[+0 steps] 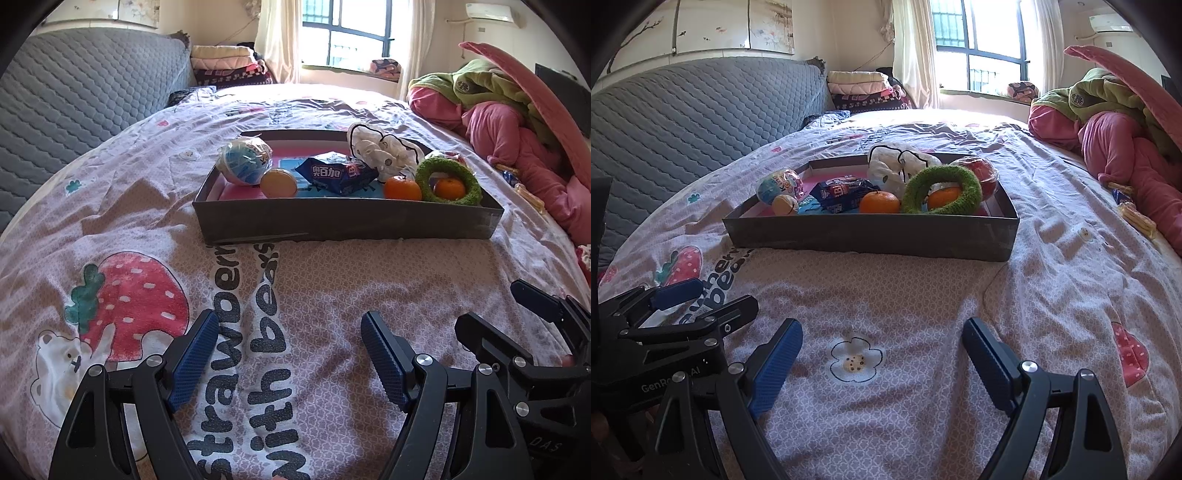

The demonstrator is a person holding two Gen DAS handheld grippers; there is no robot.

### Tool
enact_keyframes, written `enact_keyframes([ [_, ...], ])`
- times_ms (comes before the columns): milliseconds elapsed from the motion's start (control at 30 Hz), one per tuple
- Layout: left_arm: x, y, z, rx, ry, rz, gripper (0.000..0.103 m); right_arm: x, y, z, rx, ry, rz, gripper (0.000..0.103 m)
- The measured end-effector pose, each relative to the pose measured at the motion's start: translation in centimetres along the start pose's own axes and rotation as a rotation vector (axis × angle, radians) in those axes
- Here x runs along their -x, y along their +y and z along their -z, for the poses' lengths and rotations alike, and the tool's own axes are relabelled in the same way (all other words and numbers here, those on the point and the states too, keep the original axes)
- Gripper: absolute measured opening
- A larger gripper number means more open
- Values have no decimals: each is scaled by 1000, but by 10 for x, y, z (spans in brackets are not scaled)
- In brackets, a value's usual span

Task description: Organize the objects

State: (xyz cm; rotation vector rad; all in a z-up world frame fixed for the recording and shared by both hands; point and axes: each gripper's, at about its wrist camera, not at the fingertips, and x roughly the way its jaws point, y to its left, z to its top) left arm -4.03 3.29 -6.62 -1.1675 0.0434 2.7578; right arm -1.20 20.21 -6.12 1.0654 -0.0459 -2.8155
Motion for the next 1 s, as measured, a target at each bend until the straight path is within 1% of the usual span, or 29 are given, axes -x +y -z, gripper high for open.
enact_keyframes([
  [1000,-3,1,2,2,13,2,81,-6,2,2,12,28,10,88],
])
